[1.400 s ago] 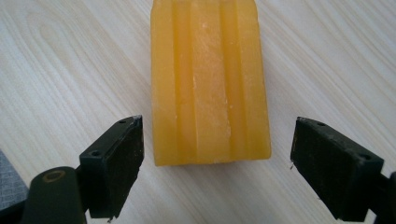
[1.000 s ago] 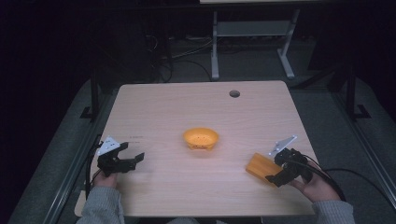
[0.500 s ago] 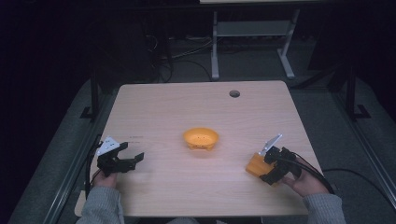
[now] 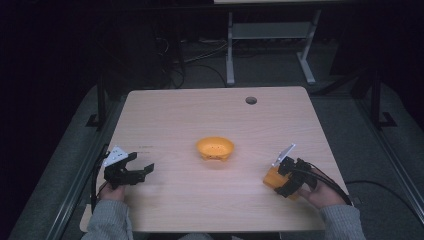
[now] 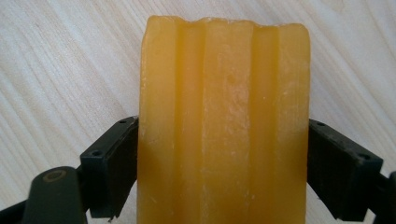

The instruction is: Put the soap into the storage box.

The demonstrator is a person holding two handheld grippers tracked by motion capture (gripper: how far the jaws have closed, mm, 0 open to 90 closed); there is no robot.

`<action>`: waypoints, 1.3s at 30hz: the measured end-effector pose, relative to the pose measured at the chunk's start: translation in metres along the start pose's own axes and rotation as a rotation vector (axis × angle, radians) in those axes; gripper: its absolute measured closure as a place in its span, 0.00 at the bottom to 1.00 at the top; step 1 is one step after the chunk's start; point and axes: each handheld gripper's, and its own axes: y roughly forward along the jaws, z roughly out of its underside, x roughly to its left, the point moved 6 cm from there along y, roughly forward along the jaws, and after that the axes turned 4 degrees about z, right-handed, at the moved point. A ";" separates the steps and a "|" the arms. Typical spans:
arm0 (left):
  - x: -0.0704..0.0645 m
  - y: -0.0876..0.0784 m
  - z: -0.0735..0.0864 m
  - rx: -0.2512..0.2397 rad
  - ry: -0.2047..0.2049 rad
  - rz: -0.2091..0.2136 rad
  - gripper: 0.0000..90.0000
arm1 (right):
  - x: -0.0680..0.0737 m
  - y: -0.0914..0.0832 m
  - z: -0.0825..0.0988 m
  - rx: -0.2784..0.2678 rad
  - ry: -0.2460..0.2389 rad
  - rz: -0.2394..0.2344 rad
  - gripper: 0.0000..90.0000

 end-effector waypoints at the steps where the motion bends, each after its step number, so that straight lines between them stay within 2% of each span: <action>1: 0.000 0.000 0.000 -0.001 0.000 0.000 0.15 | 0.000 0.000 0.000 0.002 -0.001 0.000 0.20; 14: 0.000 0.000 -0.001 -0.004 -0.001 0.001 0.15 | -0.001 0.003 -0.001 0.012 -0.014 0.012 0.22; 25: 0.000 -0.001 -0.001 -0.008 -0.008 0.000 0.15 | 0.003 0.002 -0.003 0.008 -0.045 -0.007 0.24; 28: 0.001 -0.001 -0.001 -0.009 -0.006 0.000 0.15 | 0.006 -0.002 -0.009 -0.018 -0.060 -0.021 0.24; 29: 0.001 -0.002 -0.001 -0.007 -0.003 0.000 0.15 | 0.006 -0.006 -0.017 -0.035 -0.071 -0.016 0.24; 34: 0.002 -0.003 -0.001 -0.004 -0.003 -0.001 0.15 | 0.005 -0.016 -0.032 -0.039 -0.107 -0.019 0.24; 39: 0.001 -0.003 -0.002 -0.018 -0.019 0.001 0.15 | 0.003 -0.019 -0.040 -0.054 -0.116 -0.034 0.24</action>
